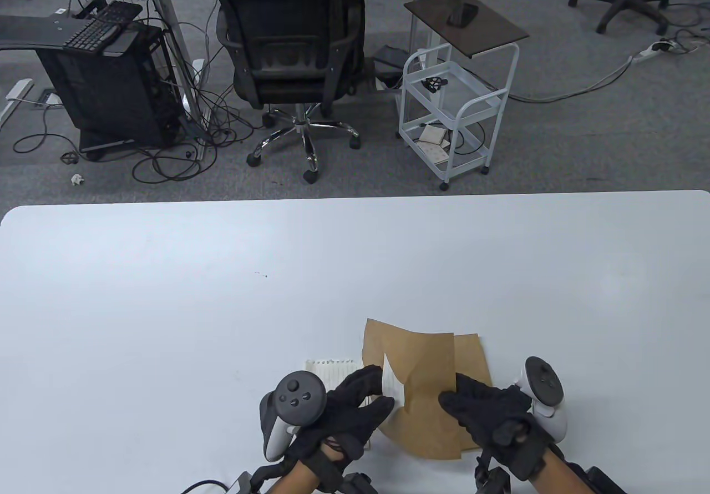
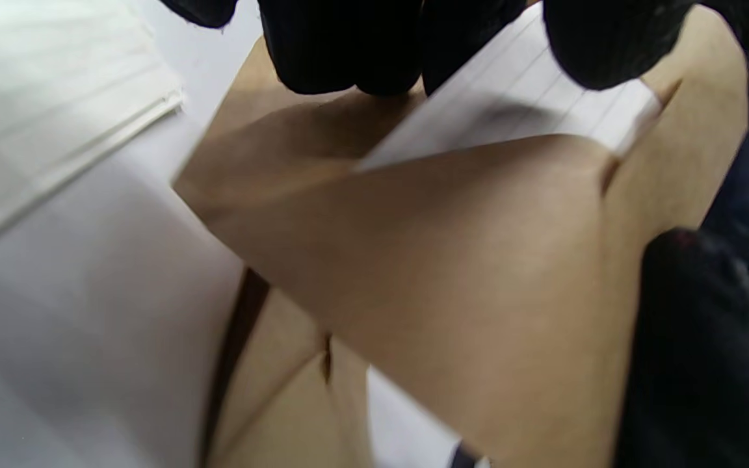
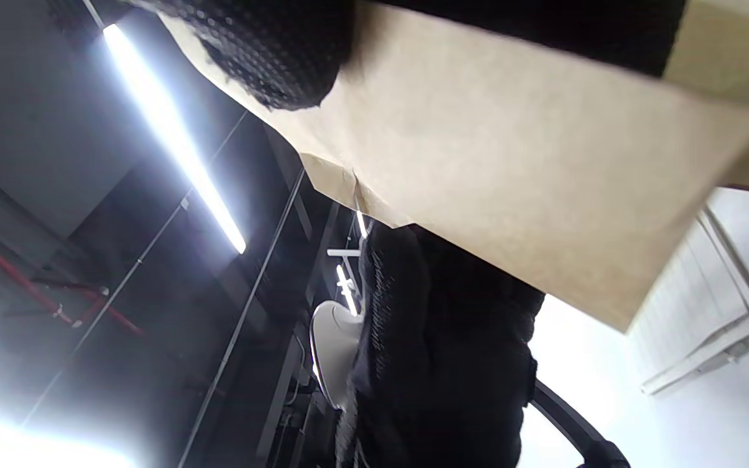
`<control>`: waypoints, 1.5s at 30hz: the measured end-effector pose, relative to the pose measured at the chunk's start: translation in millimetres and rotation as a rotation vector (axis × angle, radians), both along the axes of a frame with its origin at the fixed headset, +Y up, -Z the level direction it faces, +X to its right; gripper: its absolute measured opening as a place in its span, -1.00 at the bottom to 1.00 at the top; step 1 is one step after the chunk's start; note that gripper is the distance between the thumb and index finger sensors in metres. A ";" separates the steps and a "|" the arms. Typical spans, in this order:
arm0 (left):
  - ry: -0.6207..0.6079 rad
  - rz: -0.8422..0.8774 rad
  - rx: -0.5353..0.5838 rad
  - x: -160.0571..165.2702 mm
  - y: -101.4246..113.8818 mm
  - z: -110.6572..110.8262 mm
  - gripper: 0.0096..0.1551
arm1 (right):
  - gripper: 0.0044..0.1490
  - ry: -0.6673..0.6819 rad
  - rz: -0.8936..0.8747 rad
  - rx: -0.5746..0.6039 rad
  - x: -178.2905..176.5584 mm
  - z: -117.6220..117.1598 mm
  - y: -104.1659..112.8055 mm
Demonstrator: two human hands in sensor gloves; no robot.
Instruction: Pull paper from envelopes and stack
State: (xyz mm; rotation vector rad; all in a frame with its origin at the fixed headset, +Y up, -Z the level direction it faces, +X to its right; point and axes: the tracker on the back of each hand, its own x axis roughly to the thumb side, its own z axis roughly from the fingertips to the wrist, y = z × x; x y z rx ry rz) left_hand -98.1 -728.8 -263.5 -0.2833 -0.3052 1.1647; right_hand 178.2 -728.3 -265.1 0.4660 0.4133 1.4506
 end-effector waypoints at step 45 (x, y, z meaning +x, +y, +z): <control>0.191 -0.784 0.051 -77.3 -8.3 -42.4 -0.23 | -0.41 -0.480 0.056 0.047 93.0 -18.0 12.2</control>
